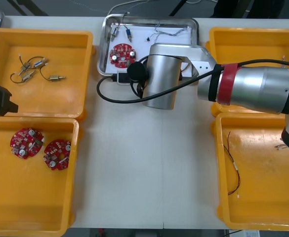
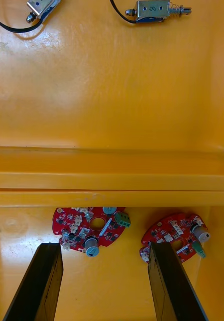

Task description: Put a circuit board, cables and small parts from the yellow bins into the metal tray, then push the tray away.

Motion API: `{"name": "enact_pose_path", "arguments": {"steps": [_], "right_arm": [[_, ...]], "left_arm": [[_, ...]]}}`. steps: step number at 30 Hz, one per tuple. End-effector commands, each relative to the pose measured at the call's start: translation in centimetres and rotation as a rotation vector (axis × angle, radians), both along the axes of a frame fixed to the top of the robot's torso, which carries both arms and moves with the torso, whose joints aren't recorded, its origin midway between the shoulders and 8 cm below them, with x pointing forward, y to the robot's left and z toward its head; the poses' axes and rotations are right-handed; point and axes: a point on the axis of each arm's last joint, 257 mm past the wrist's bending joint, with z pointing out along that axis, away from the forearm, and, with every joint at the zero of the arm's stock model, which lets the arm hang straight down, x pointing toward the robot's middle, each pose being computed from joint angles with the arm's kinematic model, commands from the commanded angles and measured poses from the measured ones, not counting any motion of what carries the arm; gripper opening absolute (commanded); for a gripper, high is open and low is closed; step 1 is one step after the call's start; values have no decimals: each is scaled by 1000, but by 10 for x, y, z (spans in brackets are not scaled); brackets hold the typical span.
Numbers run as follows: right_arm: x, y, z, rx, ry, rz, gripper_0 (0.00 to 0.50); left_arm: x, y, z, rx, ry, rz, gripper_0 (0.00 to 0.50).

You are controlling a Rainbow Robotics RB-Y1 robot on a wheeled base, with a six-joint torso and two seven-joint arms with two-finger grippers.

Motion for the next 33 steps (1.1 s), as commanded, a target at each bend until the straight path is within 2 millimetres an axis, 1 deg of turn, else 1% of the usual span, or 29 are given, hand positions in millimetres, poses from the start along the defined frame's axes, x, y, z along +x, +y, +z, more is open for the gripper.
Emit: {"name": "enact_pose_path", "arguments": {"steps": [1,3,8,10,12,14,18,20,21,23,24,29,30,32,33], "right_arm": [[-20,33,33,33,34,24,500],[-28,32,32,38,64,5,500],[-47,26,38,87,150,-78,500],[-56,20,39,134,216,-135,500],[-62,13,43,170,260,-182,500],[-68,0,49,213,306,-254,500],[-78,-19,61,277,340,-354,500],[-85,-36,67,304,352,-410,500],[-87,-40,67,309,357,-424,500],[-96,-57,73,330,365,-470,500],[-98,-62,74,335,368,-482,500],[-117,-99,80,415,399,-588,500],[-119,-103,79,423,404,-602,500],[-124,-120,81,464,419,-662,500],[-125,-124,81,474,423,-674,500]], "left_arm": [[-1,12,17,75,-39,-58,500],[-1,12,17,75,-39,-58,500],[-1,12,17,75,-39,-58,500],[-1,12,17,75,-39,-58,500],[-1,12,17,75,-39,-58,500],[-1,12,17,75,-39,-58,500],[-1,12,17,75,-39,-58,500],[-1,12,17,75,-39,-58,500],[-1,12,17,75,-39,-58,500],[-1,12,17,75,-39,-58,500],[-1,12,17,75,-39,-58,500],[-1,12,17,75,-39,-58,500],[-1,12,17,75,-39,-58,500],[-1,12,17,75,-39,-58,500],[-1,12,17,75,-39,-58,500]]}}
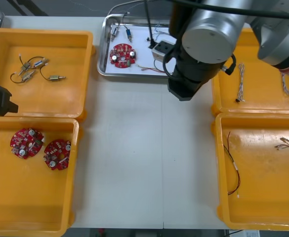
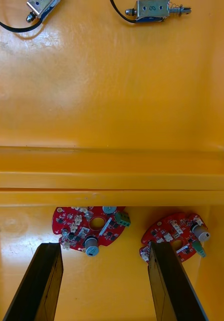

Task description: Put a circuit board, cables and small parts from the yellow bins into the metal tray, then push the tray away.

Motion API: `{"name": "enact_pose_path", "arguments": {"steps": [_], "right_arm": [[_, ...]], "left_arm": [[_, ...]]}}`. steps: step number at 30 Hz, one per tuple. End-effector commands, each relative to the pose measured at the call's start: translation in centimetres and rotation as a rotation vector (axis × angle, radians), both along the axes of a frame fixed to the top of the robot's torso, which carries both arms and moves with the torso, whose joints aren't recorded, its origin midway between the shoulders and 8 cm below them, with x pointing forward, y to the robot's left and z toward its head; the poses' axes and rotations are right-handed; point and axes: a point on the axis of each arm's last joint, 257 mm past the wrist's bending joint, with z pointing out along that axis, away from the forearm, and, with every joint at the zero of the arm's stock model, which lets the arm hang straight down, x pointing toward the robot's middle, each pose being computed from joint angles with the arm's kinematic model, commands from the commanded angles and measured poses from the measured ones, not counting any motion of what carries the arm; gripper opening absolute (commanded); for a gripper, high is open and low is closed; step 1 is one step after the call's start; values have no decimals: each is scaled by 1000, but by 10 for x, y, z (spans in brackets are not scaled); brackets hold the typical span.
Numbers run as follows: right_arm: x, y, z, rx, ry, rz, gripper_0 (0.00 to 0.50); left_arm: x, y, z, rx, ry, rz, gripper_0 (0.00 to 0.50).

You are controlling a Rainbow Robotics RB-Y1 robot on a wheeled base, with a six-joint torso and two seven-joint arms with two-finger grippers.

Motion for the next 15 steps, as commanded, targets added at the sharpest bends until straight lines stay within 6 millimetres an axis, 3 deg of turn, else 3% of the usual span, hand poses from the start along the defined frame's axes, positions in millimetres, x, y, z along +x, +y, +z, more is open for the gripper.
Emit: {"name": "enact_pose_path", "arguments": {"steps": [1,15], "right_arm": [[-4,-44,15,68,2,-132,500],[-35,-132,9,197,34,-435,500]], "left_arm": [[-1,13,17,76,-39,-57,500],[-1,13,17,76,-39,-57,500]]}}
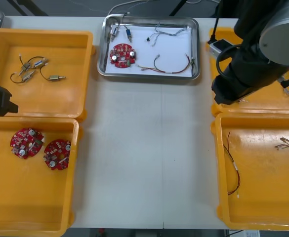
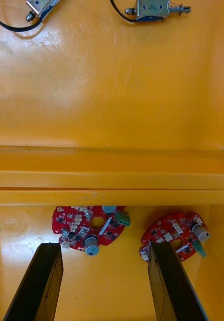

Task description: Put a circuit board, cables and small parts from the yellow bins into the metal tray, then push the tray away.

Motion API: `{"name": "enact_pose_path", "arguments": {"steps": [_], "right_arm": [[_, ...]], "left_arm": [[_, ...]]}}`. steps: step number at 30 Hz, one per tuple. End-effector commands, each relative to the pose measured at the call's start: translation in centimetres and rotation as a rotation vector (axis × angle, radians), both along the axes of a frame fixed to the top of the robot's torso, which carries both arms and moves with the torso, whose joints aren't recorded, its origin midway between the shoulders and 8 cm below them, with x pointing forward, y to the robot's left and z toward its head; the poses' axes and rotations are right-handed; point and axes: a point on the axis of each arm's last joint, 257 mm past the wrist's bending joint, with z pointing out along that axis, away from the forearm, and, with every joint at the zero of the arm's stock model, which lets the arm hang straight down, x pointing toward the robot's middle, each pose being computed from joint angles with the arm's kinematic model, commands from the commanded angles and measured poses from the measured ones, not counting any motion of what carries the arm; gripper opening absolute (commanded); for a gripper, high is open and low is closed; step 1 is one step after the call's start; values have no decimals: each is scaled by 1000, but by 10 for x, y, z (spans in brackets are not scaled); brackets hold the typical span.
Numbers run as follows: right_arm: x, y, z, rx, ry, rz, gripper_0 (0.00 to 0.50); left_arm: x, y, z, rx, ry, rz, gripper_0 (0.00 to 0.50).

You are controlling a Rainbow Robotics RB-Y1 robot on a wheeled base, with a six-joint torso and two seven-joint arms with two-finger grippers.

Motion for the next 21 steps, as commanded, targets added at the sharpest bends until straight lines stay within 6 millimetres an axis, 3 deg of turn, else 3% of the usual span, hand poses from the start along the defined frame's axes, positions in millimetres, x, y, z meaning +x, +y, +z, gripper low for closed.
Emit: {"name": "enact_pose_path", "arguments": {"steps": [1,9,21], "right_arm": [[-10,-38,9,54,-4,-128,500],[-27,-94,4,113,26,-297,500],[-40,-154,4,153,-27,-472,500]], "left_arm": [[-1,13,18,76,-40,-57,500],[-1,13,18,76,-40,-57,500],[-1,13,18,76,-40,-57,500]]}}
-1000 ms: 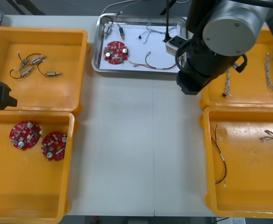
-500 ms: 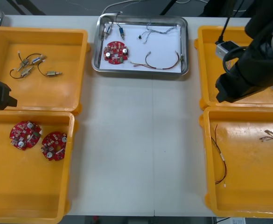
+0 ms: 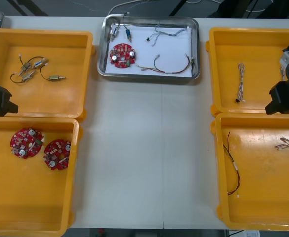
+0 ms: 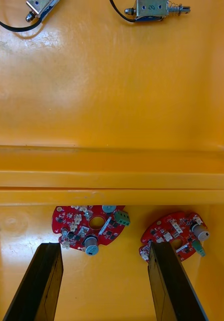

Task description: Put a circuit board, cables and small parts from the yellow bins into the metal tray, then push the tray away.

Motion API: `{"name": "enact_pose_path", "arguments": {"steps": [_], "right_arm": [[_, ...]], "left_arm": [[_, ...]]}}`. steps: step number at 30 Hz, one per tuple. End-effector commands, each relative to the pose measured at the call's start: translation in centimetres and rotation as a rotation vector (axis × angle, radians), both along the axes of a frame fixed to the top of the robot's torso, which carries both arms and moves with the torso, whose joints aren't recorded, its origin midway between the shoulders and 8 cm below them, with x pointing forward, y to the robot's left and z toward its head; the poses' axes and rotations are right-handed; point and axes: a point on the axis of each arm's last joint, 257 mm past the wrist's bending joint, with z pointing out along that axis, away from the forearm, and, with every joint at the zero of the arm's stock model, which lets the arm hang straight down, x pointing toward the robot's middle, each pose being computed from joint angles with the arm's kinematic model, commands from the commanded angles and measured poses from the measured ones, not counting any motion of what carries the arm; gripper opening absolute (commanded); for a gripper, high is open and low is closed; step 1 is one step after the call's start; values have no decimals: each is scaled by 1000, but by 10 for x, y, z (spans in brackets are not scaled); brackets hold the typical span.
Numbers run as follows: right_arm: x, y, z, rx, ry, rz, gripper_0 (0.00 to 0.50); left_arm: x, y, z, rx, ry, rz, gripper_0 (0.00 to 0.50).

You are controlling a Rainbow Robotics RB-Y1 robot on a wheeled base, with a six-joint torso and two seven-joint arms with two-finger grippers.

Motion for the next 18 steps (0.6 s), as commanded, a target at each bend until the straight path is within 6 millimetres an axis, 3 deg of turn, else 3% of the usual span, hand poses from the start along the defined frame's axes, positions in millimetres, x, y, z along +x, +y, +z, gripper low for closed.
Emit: {"name": "enact_pose_path", "arguments": {"steps": [1,12,18], "right_arm": [[-4,-35,16,-37,-65,-85,500],[-24,-53,0,22,-83,-161,500],[-22,-50,-8,34,-86,-176,500]], "left_arm": [[-1,13,18,76,-40,-57,500],[-1,13,18,76,-40,-57,500],[-1,13,18,76,-40,-57,500]]}}
